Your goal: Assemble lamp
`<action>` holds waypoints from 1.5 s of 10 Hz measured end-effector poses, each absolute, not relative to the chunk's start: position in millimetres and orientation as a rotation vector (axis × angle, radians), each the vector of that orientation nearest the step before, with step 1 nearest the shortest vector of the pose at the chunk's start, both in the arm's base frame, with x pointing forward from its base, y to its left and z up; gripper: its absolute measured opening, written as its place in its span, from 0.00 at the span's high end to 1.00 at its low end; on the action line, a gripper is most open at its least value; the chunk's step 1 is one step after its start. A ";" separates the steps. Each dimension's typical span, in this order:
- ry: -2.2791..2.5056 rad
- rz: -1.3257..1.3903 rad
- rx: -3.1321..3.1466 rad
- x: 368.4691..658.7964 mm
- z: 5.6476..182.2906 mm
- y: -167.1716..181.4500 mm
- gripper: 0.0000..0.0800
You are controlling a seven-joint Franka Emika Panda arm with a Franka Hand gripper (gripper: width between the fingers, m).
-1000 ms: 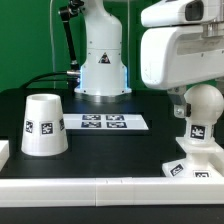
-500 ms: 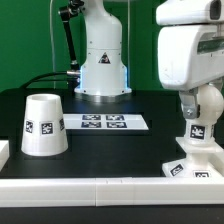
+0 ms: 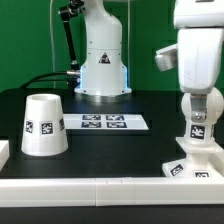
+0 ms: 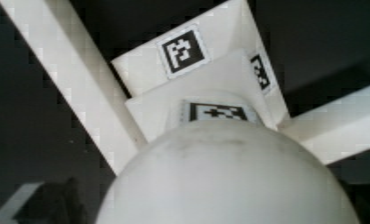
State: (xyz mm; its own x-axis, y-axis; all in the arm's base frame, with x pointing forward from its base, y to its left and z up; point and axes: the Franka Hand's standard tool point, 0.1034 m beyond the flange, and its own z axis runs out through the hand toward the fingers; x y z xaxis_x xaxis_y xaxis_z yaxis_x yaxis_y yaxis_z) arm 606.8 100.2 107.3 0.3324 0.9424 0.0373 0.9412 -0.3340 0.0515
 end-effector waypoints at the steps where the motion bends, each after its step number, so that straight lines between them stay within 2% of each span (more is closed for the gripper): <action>1: 1.822 0.093 2.532 606.9 107.2 98.8 0.16; 2: 1.813 0.093 2.538 606.9 107.1 98.5 0.16; 3: 1.804 0.093 2.545 606.9 107.1 98.5 0.28; 6: 1.735 0.100 2.595 607.1 107.1 98.5 0.28; 12: 0.875 0.204 3.018 612.1 107.1 99.2 0.28; 15: 0.593 0.222 3.095 613.9 107.8 98.7 0.28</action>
Offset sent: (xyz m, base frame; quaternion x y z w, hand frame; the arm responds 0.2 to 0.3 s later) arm 0.0000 0.0000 0.0000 0.0000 0.0000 0.0650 0.9979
